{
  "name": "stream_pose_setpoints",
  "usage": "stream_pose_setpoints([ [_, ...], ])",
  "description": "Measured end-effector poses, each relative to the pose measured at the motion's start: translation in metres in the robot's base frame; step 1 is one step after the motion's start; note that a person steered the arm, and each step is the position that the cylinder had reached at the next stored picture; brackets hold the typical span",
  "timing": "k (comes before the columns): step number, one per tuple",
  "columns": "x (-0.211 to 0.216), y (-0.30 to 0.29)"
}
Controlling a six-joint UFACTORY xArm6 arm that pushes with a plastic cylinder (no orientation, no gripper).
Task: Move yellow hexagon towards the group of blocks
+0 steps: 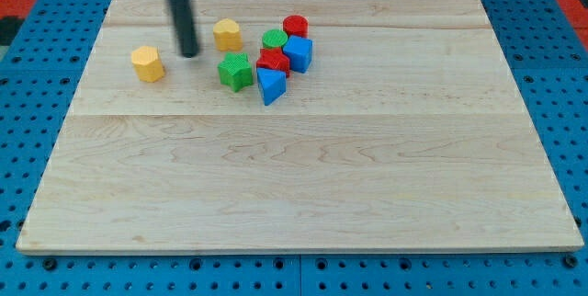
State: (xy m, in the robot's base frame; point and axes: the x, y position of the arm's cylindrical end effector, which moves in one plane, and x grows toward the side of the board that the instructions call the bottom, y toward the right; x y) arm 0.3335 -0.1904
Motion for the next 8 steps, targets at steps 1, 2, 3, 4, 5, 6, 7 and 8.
stream_pose_setpoints([
  [1,0.011,-0.059],
  [2,0.01,-0.09],
  [3,0.054,-0.114],
  [4,0.086,-0.099],
  [5,0.042,-0.052],
  [6,0.024,-0.004],
  [7,0.029,-0.069],
  [8,0.009,-0.038],
])
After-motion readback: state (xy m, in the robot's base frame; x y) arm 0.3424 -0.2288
